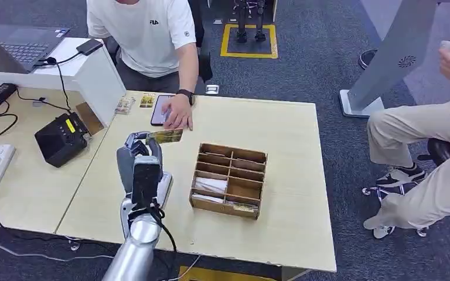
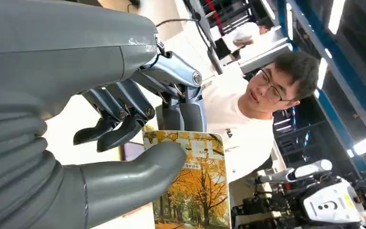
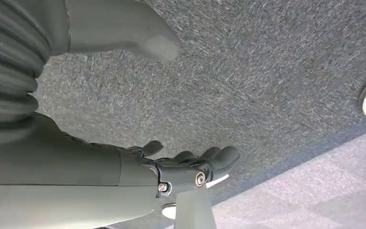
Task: Pass the card to the sensor for recognition and then transmit it.
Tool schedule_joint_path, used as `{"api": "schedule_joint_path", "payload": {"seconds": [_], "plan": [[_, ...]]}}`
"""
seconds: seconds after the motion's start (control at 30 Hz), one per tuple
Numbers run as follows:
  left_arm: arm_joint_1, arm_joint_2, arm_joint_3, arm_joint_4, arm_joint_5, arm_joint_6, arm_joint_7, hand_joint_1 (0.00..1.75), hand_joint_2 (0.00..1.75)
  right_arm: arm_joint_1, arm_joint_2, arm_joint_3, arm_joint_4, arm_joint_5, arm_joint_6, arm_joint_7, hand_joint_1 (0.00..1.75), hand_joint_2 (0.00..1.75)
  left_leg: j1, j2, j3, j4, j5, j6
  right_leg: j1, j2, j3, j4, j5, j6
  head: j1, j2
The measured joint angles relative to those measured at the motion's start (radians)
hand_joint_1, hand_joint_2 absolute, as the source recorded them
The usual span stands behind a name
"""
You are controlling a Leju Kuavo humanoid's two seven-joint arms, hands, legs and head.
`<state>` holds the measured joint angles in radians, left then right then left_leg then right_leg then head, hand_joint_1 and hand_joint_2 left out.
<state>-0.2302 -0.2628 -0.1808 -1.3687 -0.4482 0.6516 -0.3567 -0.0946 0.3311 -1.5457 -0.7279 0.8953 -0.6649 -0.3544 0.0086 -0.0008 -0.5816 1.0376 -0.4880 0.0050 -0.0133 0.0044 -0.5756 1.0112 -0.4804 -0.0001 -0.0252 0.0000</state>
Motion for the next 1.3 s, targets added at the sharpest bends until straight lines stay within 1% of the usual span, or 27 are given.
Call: {"api": "schedule_joint_path", "payload": {"seconds": [0.1, 0.2, 0.3, 0.37, 0.57, 0.67, 0.87, 1.03, 1.07, 1.1, 1.13, 1.3], "plan": [[-0.049, 0.001, 0.0, 0.048, 0.011, 0.011, 0.019, 1.75, 1.75, 0.0, 0.0, 0.0, 0.001, 0.016, 0.0, -0.003, 0.0, 1.75, 0.0, 0.0, 0.0, 0.0, 0.0, 0.0, 0.0, 0.0, 0.0, 0.0, 0.0, 0.0, 0.0, 0.0], [-0.074, 0.001, 0.0, 0.077, 0.013, 0.013, 0.022, 1.75, 1.75, 0.0, 0.0, 0.0, 0.001, 0.016, 0.0, -0.008, 0.0, 1.75, 0.0, 0.0, 0.0, 0.0, 0.0, 0.0, 0.0, 0.0, 0.0, 0.0, 0.0, 0.0, 0.0, 0.0], [-0.108, 0.004, 0.0, 0.121, 0.018, 0.022, 0.054, 1.75, 1.75, -0.003, 0.0, 0.0, 0.003, 0.023, 0.0, -0.014, 0.0, 1.75, 0.0, 0.0, -0.001, 0.0, 0.0, 0.0, 0.0, 0.0, 0.0, 0.0, 0.0, 0.0, 0.0, 0.0], [-0.138, 0.009, 0.0, 0.16, 0.024, 0.033, 0.06, 1.75, 1.75, -0.008, 0.0, 0.0, 0.006, 0.039, 0.0, -0.015, 0.0, 1.75, 0.0, 0.0, -0.001, 0.0, 0.0, 0.0, 0.0, 0.0, -0.001, 0.0, 0.0, 0.0, 0.0, 0.0], [-0.227, 0.021, 0.0, 0.287, 0.014, 0.042, 0.106, 1.75, 1.75, -0.015, 0.0, 0.0, 0.03, 0.028, 0.0, -0.063, 0.0, 1.75, 0.0, 0.0, -0.001, 0.0, 0.0, 0.0, 0.0, 0.0, 0.0, 0.0, 0.0, 0.0, 0.0, 0.0], [-0.252, 0.026, 0.0, 0.339, 0.017, 0.042, 0.114, 1.75, 1.75, -0.016, 0.0, 0.0, 0.037, 0.038, 0.0, -0.058, 0.0, 1.75, 0.0, 0.0, -0.001, 0.0, 0.0, 0.0, 0.0, 0.0, 0.0, 0.0, 0.0, 0.0, 0.0, 0.0], [-0.287, 0.035, 0.01, 0.44, 0.007, 0.044, 0.11, 1.75, 1.75, -0.017, 0.0, 0.0, 0.042, 0.05, 0.0, -0.051, 0.0, 1.75, 0.0, -0.001, -0.001, 0.0, 0.0, 0.0, 0.0, 0.0, 0.0, 0.0, 0.0, 0.0, 0.0, 0.0], [-0.296, 0.04, 0.015, 0.483, -0.012, 0.045, 0.123, 1.75, 1.75, -0.018, 0.0, 0.0, 0.043, 0.052, 0.0, -0.052, 0.0, 1.75, 0.0, -0.001, -0.001, 0.0, 0.0, 0.0, 0.0, 0.0, 0.0, 0.0, 0.0, 0.0, 0.0, 0.0], [-0.296, 0.041, 0.015, 0.491, -0.012, 0.045, 0.124, 0.16, 1.75, -0.018, 0.0, 0.0, 0.043, 0.051, 0.0, -0.052, 0.0, 1.75, 0.0, -0.001, -0.001, 0.0, 0.0, 0.0, 0.0, 0.0, 0.0, 0.0, 0.0, 0.0, 0.0, 0.0], [-0.296, 0.042, 0.015, 0.496, -0.012, 0.045, 0.128, 0.16, 1.75, -0.018, 0.0, 0.0, 0.044, 0.052, 0.0, -0.052, 0.0, 1.75, 0.0, -0.001, -0.001, 0.0, 0.0, 0.0, 0.0, 0.0, 0.0, 0.0, 0.0, 0.0, 0.0, 0.0], [-0.296, 0.042, 0.015, 0.5, -0.012, 0.042, 0.131, 0.0, 1.75, -0.018, 0.0, 0.0, 0.044, 0.051, 0.0, -0.051, 0.0, 1.75, 0.0, -0.001, -0.001, 0.0, 0.0, 0.0, 0.0, 0.0, 0.0, 0.0, 0.0, 0.0, 0.0, 0.0], [-0.296, 0.043, 0.015, 0.52, -0.005, 0.032, 0.133, 0.0, 1.75, -0.018, 0.0, 0.0, 0.044, 0.05, 0.0, -0.049, 0.0, 1.75, 0.0, -0.001, -0.001, 0.0, 0.0, 0.0, 0.0, 0.0, 0.0, 0.0, 0.0, 0.0, 0.0, 0.0]]}}
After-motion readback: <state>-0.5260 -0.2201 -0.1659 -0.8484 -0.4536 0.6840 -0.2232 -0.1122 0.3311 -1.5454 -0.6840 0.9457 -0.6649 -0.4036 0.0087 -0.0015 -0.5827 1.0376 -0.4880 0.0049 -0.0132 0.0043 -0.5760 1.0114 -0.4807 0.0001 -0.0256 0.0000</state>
